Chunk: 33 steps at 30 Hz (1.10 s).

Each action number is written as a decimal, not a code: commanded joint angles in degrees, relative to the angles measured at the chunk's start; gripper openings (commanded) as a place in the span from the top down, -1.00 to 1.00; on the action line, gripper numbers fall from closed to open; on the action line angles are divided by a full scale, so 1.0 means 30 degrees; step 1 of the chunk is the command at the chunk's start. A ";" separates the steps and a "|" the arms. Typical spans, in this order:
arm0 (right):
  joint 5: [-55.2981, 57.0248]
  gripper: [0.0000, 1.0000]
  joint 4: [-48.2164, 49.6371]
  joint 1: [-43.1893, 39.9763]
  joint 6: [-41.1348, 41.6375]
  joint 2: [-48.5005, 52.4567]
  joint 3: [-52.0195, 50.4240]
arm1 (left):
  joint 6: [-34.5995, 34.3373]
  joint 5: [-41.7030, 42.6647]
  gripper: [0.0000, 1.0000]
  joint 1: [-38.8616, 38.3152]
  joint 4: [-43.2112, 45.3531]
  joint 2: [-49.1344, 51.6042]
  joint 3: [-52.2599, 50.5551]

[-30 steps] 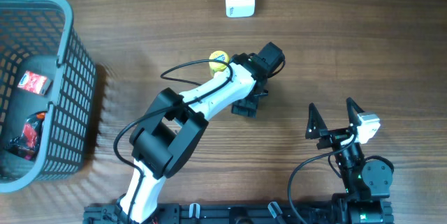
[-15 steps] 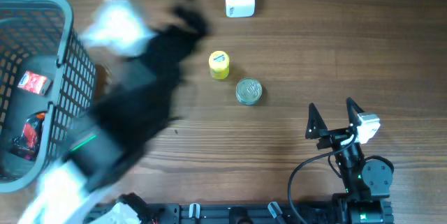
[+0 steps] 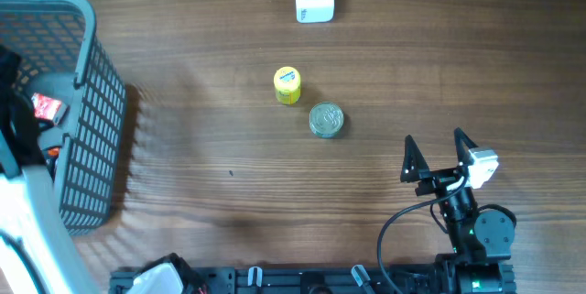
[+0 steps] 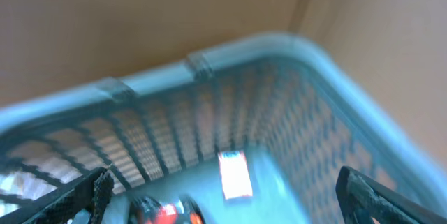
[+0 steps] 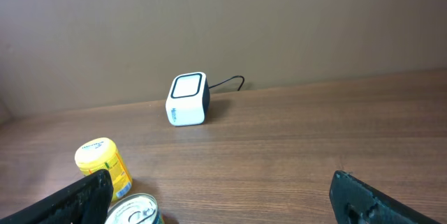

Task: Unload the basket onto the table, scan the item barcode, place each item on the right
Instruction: 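Reach the left gripper into the basket and grasp the Kleenex tissue pack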

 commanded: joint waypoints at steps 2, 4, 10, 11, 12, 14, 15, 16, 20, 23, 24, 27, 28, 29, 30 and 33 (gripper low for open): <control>0.0117 -1.00 0.0087 0.0066 0.0131 -0.0117 -0.0022 | 0.4787 1.4724 -1.00 0.2936 -0.0736 0.3679 -0.0029; 0.0117 -1.00 0.0087 0.0066 0.0131 -0.0117 -0.0022 | 0.5377 1.3755 -1.00 0.3738 -0.1719 0.5231 -0.0029; 0.0124 -1.00 0.0087 0.0066 0.0124 -0.0117 -0.0022 | 0.0634 1.0797 -1.00 0.5617 -0.2980 0.8408 -0.0160; 0.0124 -1.00 0.0087 0.0066 0.0131 -0.0117 -0.0022 | 0.0117 0.9938 -1.00 0.5617 -0.2754 0.8699 -0.0233; 0.0117 -1.00 0.0087 0.0066 0.0131 -0.0117 -0.0022 | -0.0226 0.9114 -1.00 0.5574 -0.2492 0.8867 -0.0379; 0.0117 -1.00 0.0087 0.0066 0.0124 -0.0117 -0.0022 | -0.1610 0.8000 -1.00 0.5566 -0.1574 0.9311 -0.0954; 0.0117 -1.00 0.0087 0.0066 0.0124 -0.0117 -0.0022 | -0.2120 0.8000 -1.00 0.5566 -0.0947 0.9435 -0.1421; 0.0117 -1.00 0.0087 0.0066 0.0131 -0.0117 -0.0022 | -0.2739 0.8000 -1.00 0.5544 0.0160 0.9595 -0.2229; 0.0117 -1.00 0.0087 0.0066 0.0131 -0.0117 -0.0022 | -0.4291 0.8000 -1.00 0.5472 0.4095 1.0127 -0.5049; 0.0117 -1.00 0.0087 0.0066 0.0131 -0.0117 -0.0022 | -0.4299 0.8007 -1.00 0.5319 0.6266 1.0994 -0.5960; 0.0117 -1.00 0.0087 0.0066 0.0131 -0.0117 -0.0022 | -0.4306 0.8007 -1.00 0.5187 0.6630 1.1307 -0.5974; 0.0117 -1.00 0.0080 0.0066 0.0131 -0.0117 -0.0022 | -0.4306 0.8000 -1.00 0.4350 0.8182 1.2655 -0.5974; 0.0117 -1.00 0.0087 0.0066 0.0131 -0.0117 -0.0022 | -0.4306 0.8000 -1.00 0.4175 0.8466 1.2852 -0.5974; 0.0124 -1.00 0.0087 0.0066 0.0124 -0.0117 -0.0022 | -0.4350 0.8000 -1.00 0.3818 0.8983 1.3194 -0.5974; 0.0124 -1.00 0.0087 0.0066 0.0131 -0.0117 -0.0022 | -0.4685 0.7927 -1.00 0.3563 0.9289 1.3413 -0.5974; 0.0124 -1.00 0.0087 0.0066 0.0131 -0.0117 -0.0022 | -0.5166 0.7752 -1.00 0.3395 0.9857 1.3610 -0.5974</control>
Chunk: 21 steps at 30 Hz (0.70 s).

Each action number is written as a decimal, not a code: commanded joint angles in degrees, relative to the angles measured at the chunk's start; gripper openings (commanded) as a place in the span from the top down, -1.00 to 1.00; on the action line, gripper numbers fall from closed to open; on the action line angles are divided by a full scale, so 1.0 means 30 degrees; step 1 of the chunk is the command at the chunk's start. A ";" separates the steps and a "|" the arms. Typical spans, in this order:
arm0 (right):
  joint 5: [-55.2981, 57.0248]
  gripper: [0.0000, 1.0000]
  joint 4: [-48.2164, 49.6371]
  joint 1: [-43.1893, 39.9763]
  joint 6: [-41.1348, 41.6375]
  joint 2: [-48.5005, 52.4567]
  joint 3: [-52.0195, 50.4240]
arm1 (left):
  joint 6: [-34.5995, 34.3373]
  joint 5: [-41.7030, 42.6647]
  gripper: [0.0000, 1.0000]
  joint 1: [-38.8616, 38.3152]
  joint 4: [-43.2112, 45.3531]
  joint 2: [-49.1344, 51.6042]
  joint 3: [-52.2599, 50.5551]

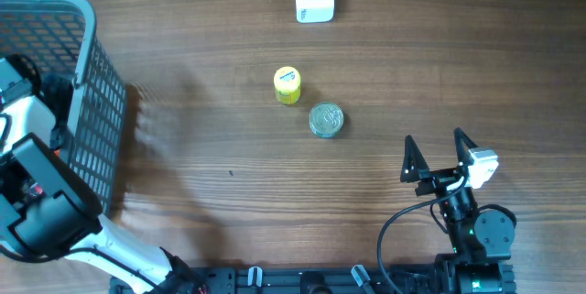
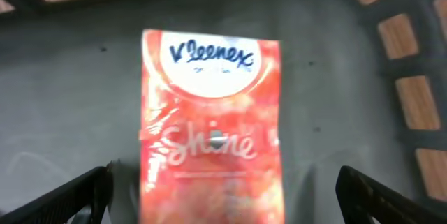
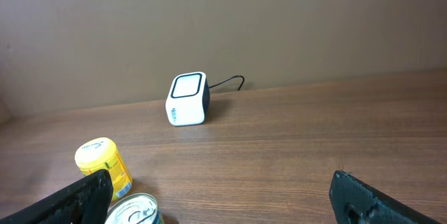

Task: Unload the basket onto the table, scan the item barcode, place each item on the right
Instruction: 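Reach the left gripper into the basket and grasp the Kleenex tissue pack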

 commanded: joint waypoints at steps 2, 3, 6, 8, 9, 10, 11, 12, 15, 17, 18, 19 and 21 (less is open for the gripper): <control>0.0124 -1.00 0.0087 0.0066 0.0131 -0.0117 -0.0022 | -0.0772 -0.0816 -0.94 -0.0087 0.0182 0.0510 -0.0087; 0.0124 -1.00 0.0087 0.0066 0.0138 -0.0117 -0.0022 | -0.0772 -0.1195 -0.85 -0.0080 -0.0007 0.0510 -0.0087; 0.0117 -1.00 0.0087 0.0066 0.0131 -0.0117 -0.0022 | -0.0911 -0.1494 -0.56 -0.0087 -0.0444 0.0510 -0.0087; 0.0124 -1.00 0.0087 0.0066 0.0131 -0.0117 -0.0022 | -0.1545 -0.1494 -0.17 -0.0080 -0.0882 0.0510 -0.0087; 0.0117 -1.00 0.0087 0.0066 0.0138 -0.0117 -0.0022 | -0.1829 -0.1515 -0.15 -0.0080 -0.1005 0.0510 -0.0087; 0.0124 -1.00 0.0087 0.0066 0.0138 -0.0117 -0.0022 | -0.1829 -0.1515 -0.16 -0.0087 -0.1013 0.0510 -0.0087; 0.0124 -1.00 0.0087 0.0066 0.0131 -0.0117 -0.0022 | -0.1829 -0.1552 -0.16 -0.0087 -0.1027 0.0510 -0.0087; 0.0124 -1.00 0.0087 0.0066 0.0138 -0.0117 -0.0022 | -0.1829 -0.1574 -0.15 -0.0080 -0.1071 0.0510 -0.0087; 0.0124 -1.00 0.0087 0.0066 0.0131 -0.0117 -0.0022 | -0.1821 -0.1770 -0.82 -0.0080 -0.1239 0.0503 -0.0087; 0.0124 -1.00 0.0087 0.0066 0.0131 -0.0117 -0.0022 | -0.1821 -0.1938 -1.00 -0.0080 -0.1413 0.0503 -0.0087; 0.0124 -1.00 0.0087 0.0066 0.0131 -0.0117 -0.0022 | -0.1814 -0.2098 -1.00 -0.0080 -0.1275 0.0503 -0.0087; 0.0124 -1.00 0.0087 0.0066 0.0138 -0.0117 -0.0022 | -0.1814 -0.2572 -1.00 -0.0080 -0.0947 0.0510 -0.0087; 0.0117 -1.00 0.0087 0.0066 0.0138 -0.0117 -0.0022 | -0.1829 -0.2550 -1.00 -0.0087 -0.0612 0.0510 -0.0087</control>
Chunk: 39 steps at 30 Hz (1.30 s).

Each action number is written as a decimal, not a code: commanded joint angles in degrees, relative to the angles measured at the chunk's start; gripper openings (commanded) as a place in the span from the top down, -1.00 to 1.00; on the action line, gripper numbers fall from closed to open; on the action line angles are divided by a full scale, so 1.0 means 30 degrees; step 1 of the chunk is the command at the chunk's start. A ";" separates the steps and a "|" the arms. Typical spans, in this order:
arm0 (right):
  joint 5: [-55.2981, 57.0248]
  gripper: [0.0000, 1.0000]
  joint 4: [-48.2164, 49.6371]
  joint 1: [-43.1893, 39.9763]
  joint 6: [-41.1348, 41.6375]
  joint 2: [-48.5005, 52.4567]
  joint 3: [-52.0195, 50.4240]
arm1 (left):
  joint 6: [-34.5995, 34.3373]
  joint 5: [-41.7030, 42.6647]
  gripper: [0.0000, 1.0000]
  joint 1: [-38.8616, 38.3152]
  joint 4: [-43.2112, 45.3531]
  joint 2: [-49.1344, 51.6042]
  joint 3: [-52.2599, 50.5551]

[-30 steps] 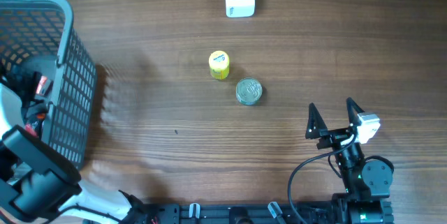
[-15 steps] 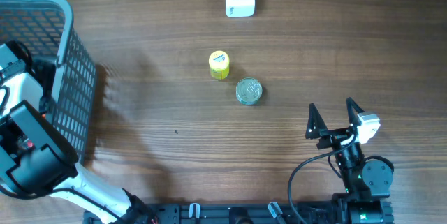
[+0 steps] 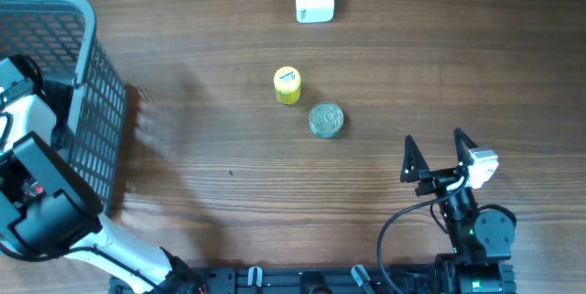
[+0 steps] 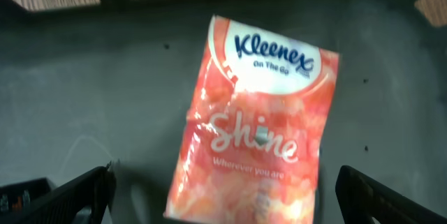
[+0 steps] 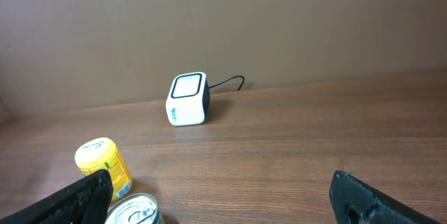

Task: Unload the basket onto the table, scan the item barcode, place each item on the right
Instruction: 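Reach the left gripper into the basket and grasp the Kleenex tissue pack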

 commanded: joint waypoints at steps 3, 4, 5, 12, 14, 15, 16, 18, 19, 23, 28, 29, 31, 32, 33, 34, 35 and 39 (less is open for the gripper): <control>0.0124 -1.00 0.0087 0.0066 0.0138 -0.0117 -0.0022 | -0.0277 -0.0459 -1.00 -0.0015 0.0925 0.0605 -0.0197; 0.0124 -1.00 0.0087 0.0066 0.0138 -0.0117 -0.0022 | -0.0328 -0.0459 -1.00 -0.0015 0.1071 0.0787 -0.0197; 0.0124 -1.00 0.0087 0.0066 0.0131 -0.0117 -0.0022 | -0.0721 -0.0459 -0.93 -0.0015 0.1056 0.1056 -0.0197; 0.0117 -1.00 0.0087 0.0066 0.0131 -0.0117 -0.0022 | -0.0838 0.0058 -0.02 -0.0015 0.0255 0.1705 -0.0189; 0.0124 -1.00 0.0080 0.0066 0.0146 -0.0117 -0.0022 | -0.0838 0.0066 -0.02 -0.0015 -0.0350 0.1552 -0.0189; 0.0117 -1.00 0.0087 0.0066 0.0131 -0.0117 -0.0022 | -0.0838 0.0058 -0.02 -0.0015 -0.0561 0.1428 -0.0189; 0.0124 -1.00 0.0087 0.0066 0.0138 -0.0117 -0.0022 | -0.0831 0.0051 -0.01 -0.0007 -0.0838 0.1180 -0.0189; 0.0124 -1.00 0.0087 0.0066 0.0146 -0.0117 -0.0022 | -0.0838 0.0051 -0.01 0.0000 -0.1384 0.0284 -0.0189; 0.0124 -1.00 0.0087 0.0066 0.0138 -0.0117 -0.0022 | -0.0831 0.0051 -0.01 0.0000 -0.1712 -0.0612 -0.0189; 0.0117 -1.00 0.0087 0.0066 0.0138 -0.0117 -0.0022 | -0.0831 0.0044 0.03 0.0000 -0.2404 -0.4503 -0.0189; 0.0117 -1.00 0.0087 0.0066 0.0138 -0.0117 -0.0022 | -0.0750 0.0051 0.04 0.0000 -0.2994 -1.0076 -0.0189; 0.0124 -1.00 0.0087 0.0066 0.0131 -0.0117 -0.0022 | -0.0743 0.0051 0.04 0.0000 -0.3359 -1.1307 -0.0189; 0.0124 -0.99 0.0087 0.0066 0.0138 -0.0117 -0.0022 | -0.0656 0.0197 0.04 -0.0015 -0.4167 -1.3202 -0.0189; 0.0124 -1.00 0.0087 0.0066 0.0138 -0.0117 -0.0022 | -0.0619 0.0423 0.04 -0.0015 -0.4444 -1.3763 -0.0189; 0.0124 -1.00 0.0087 0.0066 0.0131 -0.0117 -0.0022 | -0.0612 0.0918 0.04 -0.0015 -0.4889 -1.4586 -0.0189; 0.0117 -1.00 0.0087 0.0066 0.0138 -0.0117 -0.0022 | -0.0612 0.1610 0.04 -0.0015 -0.5268 -1.5387 -0.0189; 0.0117 -1.00 0.0087 0.0066 0.0138 -0.0117 -0.0022 | -0.0612 0.2368 0.03 -0.0015 -0.5486 -1.6028 -0.0189; 0.0124 -1.00 0.0087 0.0066 0.0131 -0.0117 -0.0022 | -0.0619 0.8510 0.02 -0.0029 -0.5625 -1.7828 -0.0189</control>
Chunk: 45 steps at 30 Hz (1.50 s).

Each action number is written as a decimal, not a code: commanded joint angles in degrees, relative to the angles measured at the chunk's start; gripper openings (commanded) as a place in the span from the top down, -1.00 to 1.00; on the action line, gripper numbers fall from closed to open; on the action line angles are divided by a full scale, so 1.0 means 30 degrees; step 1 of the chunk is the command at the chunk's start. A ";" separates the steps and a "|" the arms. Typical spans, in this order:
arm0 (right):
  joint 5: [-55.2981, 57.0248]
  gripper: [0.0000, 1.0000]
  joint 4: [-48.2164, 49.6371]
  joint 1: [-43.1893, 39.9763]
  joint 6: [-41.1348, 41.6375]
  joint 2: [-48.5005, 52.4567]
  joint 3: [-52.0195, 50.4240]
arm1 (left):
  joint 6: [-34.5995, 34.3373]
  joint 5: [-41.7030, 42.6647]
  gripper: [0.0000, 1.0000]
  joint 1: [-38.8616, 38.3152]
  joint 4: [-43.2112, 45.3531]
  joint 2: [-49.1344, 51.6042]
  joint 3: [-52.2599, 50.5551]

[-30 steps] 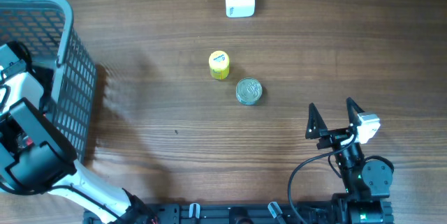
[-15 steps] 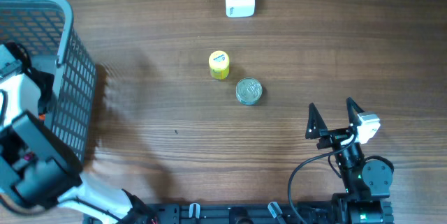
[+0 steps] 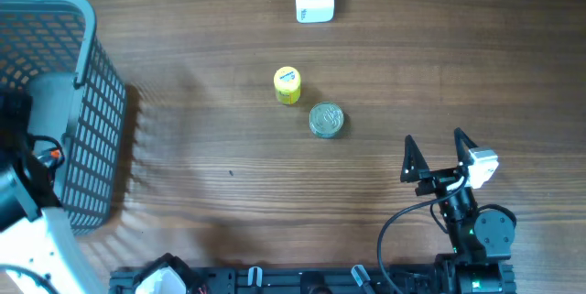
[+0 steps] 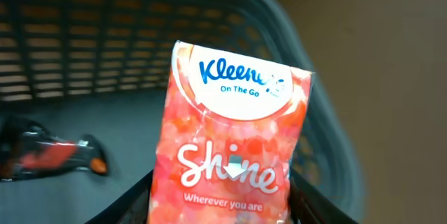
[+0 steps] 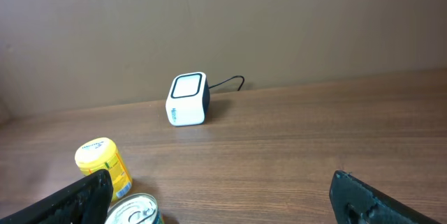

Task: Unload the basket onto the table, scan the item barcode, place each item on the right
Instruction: 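Reach the left gripper into the basket and grasp the Kleenex tissue pack, then carry the tissue pack out and set it near the cans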

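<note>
A red-orange Kleenex tissue pack (image 4: 230, 147) stands upright in my left gripper (image 4: 227, 206). The black fingers (image 4: 150, 197) are shut on its two sides, and it is held above the floor of the grey basket (image 4: 311, 84). The white barcode scanner sits at the far edge of the table, also seen as the scanner (image 5: 187, 98) in the right wrist view. My right gripper (image 3: 439, 152) rests open at the near right with nothing between its fingers (image 5: 84, 196).
A yellow can (image 3: 287, 84) and a tin can (image 3: 326, 119) stand mid-table, between the basket (image 3: 92, 102) and the right arm. A dark packet with orange ends (image 4: 49, 155) lies on the basket floor. The left arm (image 3: 27, 212) reaches over the basket's near side.
The tissue pack lay on the basket floor between my open left fingers. Now those fingers are shut on it and it is lifted, with the basket wall and rim behind. The right arm is unchanged.
My left gripper was open above the basket, looking down into it. Then it was low inside, open over the flat tissue pack, which a moment later lay slightly turned. Now the pack is gripped and raised off the floor. The right arm stayed still.
</note>
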 commanded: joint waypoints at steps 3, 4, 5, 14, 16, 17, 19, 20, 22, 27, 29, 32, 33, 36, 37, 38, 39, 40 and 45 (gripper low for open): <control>0.0124 -1.00 0.0080 0.0066 0.0138 -0.0117 -0.0022 | -0.0015 1.0025 0.02 -0.2390 0.0051 -0.1086 0.0095; 0.0124 -1.00 0.0087 0.0066 0.0131 -0.0117 -0.0022 | 0.0284 1.0018 0.03 -0.3330 0.0066 -0.1064 0.0095; 0.0124 -1.00 0.0080 0.0066 0.0138 -0.0117 -0.0022 | 0.1508 0.9347 0.01 -0.6084 0.0153 -0.0940 0.0095; 0.0117 -1.00 0.0087 0.0066 0.0138 -0.0117 -0.0022 | 0.6885 -0.1661 0.09 -1.9234 -0.2463 0.3716 0.0087; 0.0124 -1.00 0.0080 0.0066 0.0131 -0.0117 -0.0022 | 0.6994 -0.1872 0.35 -2.0786 -0.3104 0.5632 0.0087; 0.0124 -1.00 0.0087 0.0066 0.0138 -0.0117 -0.0022 | 0.6987 -0.2084 0.42 -2.1296 -0.3140 0.6535 0.0080; 0.0124 -1.00 0.0087 0.0066 0.0138 -0.0117 -0.0022 | 0.6907 -0.2499 0.38 -2.1668 -0.2659 0.8174 0.0073; 0.0124 -1.00 0.0087 0.0066 0.0131 -0.0117 -0.0022 | 0.6914 -0.2506 0.38 -2.1668 -0.2514 0.8626 0.0073; 0.0124 -1.00 0.0080 0.0066 0.0138 -0.0117 -0.0022 | 0.6929 -0.2499 0.39 -2.1660 -0.2565 0.9413 0.0066; 0.0124 -1.00 0.0087 0.0066 0.0131 -0.0117 -0.0022 | 0.6819 -0.1188 0.39 -2.1748 -0.3402 0.9617 -0.1588; 0.0124 -1.00 0.0087 0.0066 0.0131 -0.0117 -0.0022 | 0.6288 -0.1180 0.15 -2.1952 -0.2164 0.9617 -0.3563; 0.0117 -1.00 0.0087 0.0066 0.0131 -0.0117 -0.0022 | 0.5974 0.0568 -0.57 -2.2236 -0.0954 0.9617 -0.5741; 0.0117 -1.00 0.0087 0.0066 0.0138 -0.0117 -0.0022 | 0.5974 0.0874 -0.93 -2.2374 -0.0867 0.9617 -0.6105; 0.0124 -1.00 0.0087 0.0066 0.0138 -0.0117 -0.0022 | 0.5974 0.1552 -1.00 -2.3110 -0.0889 0.9617 -0.6397; 0.0117 -1.00 0.0087 0.0066 0.0138 -0.0117 -0.0022 | 0.5982 0.1909 -1.00 -2.3350 -0.0852 0.9617 -0.6397; 0.0117 -1.00 0.0087 0.0066 0.0138 -0.0117 -0.0022 | 0.5982 0.2018 -1.00 -2.3635 -0.0809 0.9617 -0.6397; 0.0124 -1.00 0.0087 0.0066 0.0131 -0.0117 -0.0022 | 0.5982 0.2018 -1.00 -2.4013 -0.0729 0.9617 -0.6397; 0.0124 -1.00 0.0087 0.0066 0.0138 -0.0117 -0.0022 | 0.5982 0.2018 -1.00 -2.4443 -0.0510 0.9617 -0.6411; 0.0124 -1.00 0.0080 0.0066 0.0131 -0.0117 -0.0022 | 0.5982 0.1523 -1.00 -2.5041 0.0765 0.9799 -0.7096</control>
